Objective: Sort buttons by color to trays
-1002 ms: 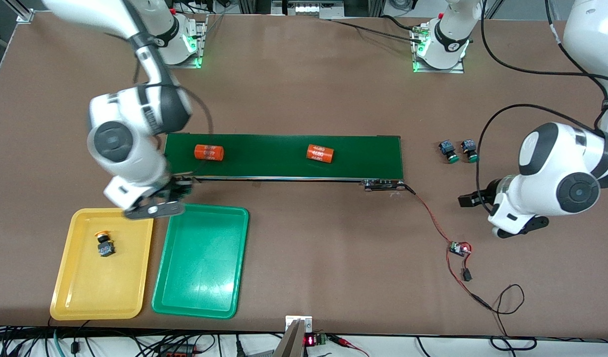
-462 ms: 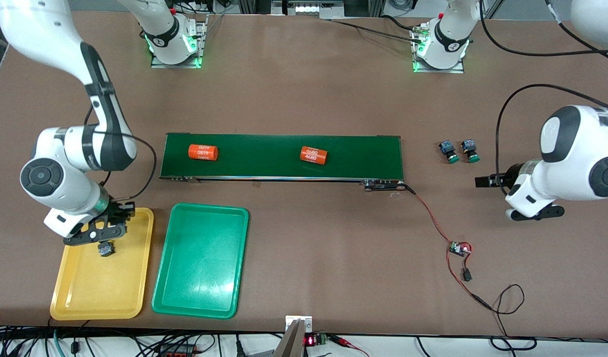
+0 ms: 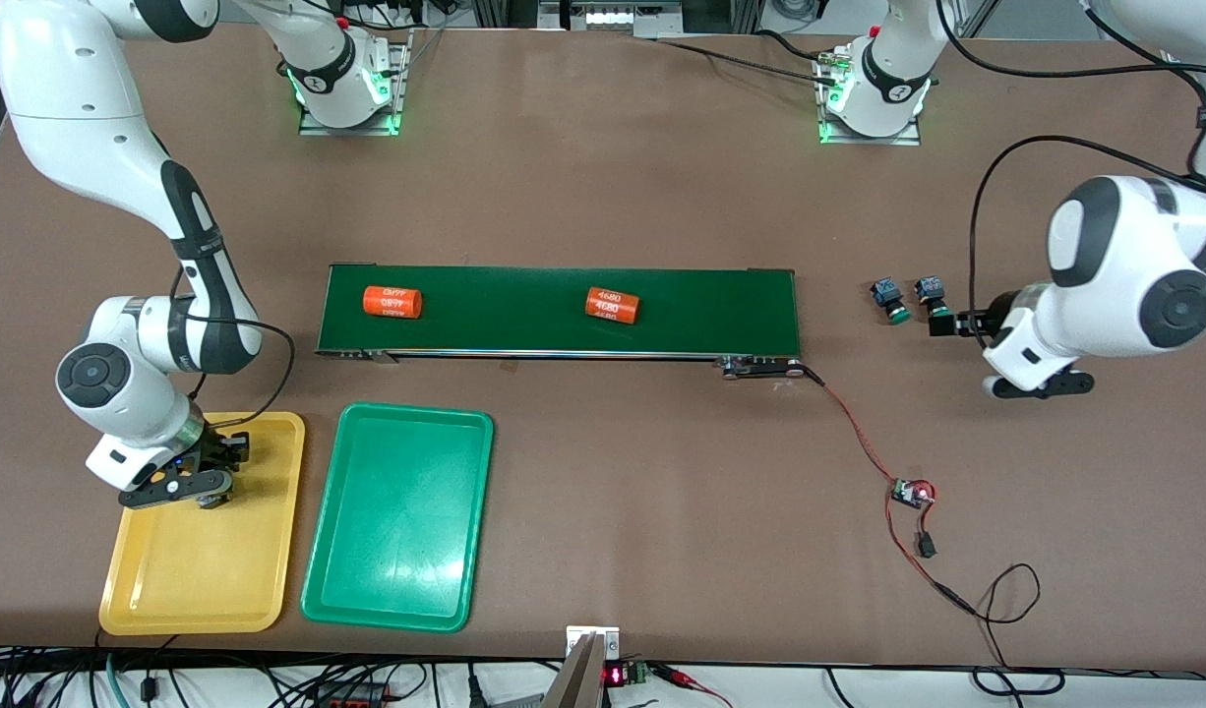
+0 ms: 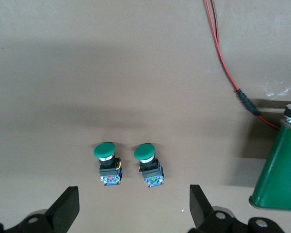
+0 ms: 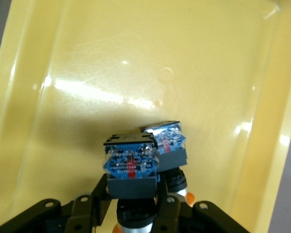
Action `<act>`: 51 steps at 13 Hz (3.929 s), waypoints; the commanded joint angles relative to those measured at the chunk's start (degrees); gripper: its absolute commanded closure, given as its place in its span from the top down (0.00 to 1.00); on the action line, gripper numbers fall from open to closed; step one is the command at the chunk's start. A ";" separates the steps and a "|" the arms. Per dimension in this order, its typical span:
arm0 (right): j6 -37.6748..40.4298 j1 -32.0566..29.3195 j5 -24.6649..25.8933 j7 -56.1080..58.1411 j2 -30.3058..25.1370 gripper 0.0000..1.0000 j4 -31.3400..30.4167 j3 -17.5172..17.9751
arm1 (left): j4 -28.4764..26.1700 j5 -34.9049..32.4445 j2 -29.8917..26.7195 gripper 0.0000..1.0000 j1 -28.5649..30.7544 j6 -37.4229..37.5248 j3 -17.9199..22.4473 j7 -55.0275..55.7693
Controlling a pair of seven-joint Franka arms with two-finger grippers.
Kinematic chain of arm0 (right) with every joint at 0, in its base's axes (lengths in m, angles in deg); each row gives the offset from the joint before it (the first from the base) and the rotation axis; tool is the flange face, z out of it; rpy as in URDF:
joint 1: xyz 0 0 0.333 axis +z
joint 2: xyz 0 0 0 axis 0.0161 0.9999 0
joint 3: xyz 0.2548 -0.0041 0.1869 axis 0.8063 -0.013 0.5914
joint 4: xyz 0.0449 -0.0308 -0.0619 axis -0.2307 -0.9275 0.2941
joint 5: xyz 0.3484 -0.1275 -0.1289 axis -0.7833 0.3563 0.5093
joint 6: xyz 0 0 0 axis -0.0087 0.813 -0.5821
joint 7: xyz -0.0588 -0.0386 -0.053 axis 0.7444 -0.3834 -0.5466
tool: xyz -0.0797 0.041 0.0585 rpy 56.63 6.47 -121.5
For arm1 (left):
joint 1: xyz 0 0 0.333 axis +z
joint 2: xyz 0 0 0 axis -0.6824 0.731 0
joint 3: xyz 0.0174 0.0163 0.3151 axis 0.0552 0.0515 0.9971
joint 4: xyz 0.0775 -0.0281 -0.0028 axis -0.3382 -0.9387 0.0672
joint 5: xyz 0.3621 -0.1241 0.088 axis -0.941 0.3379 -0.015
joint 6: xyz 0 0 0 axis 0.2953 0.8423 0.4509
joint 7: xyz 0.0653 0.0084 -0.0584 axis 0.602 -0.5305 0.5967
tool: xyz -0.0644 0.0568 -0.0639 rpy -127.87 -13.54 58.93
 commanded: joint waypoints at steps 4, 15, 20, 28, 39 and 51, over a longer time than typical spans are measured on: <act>0.11 0.65 0.08 -4.47 0.55 0.03 0.75 0.68 | -9.25 2.16 -2.82 1.00 -1.71 -4.23 1.36 -0.68; 9.93 2.15 -4.23 -5.36 -5.06 1.00 0.05 2.96 | -21.03 6.74 2.98 1.00 -4.79 -18.01 2.50 5.30; 23.20 3.37 -4.66 -5.80 -12.79 1.00 -0.65 3.05 | -21.04 5.16 5.44 0.98 -5.05 -21.37 4.79 4.77; 38.06 5.22 -7.04 -14.76 -28.17 1.00 -5.40 8.50 | -19.81 5.16 3.00 0.13 -4.96 -19.71 4.70 7.06; 48.54 2.94 -11.17 -15.91 -39.00 1.00 -5.66 8.32 | 1.64 11.91 5.08 0.13 -13.55 -2.27 -8.30 11.44; 49.95 3.20 -11.08 -16.00 -38.74 1.00 -5.40 8.50 | 1.82 12.45 6.96 1.00 -20.70 -14.16 -8.30 18.83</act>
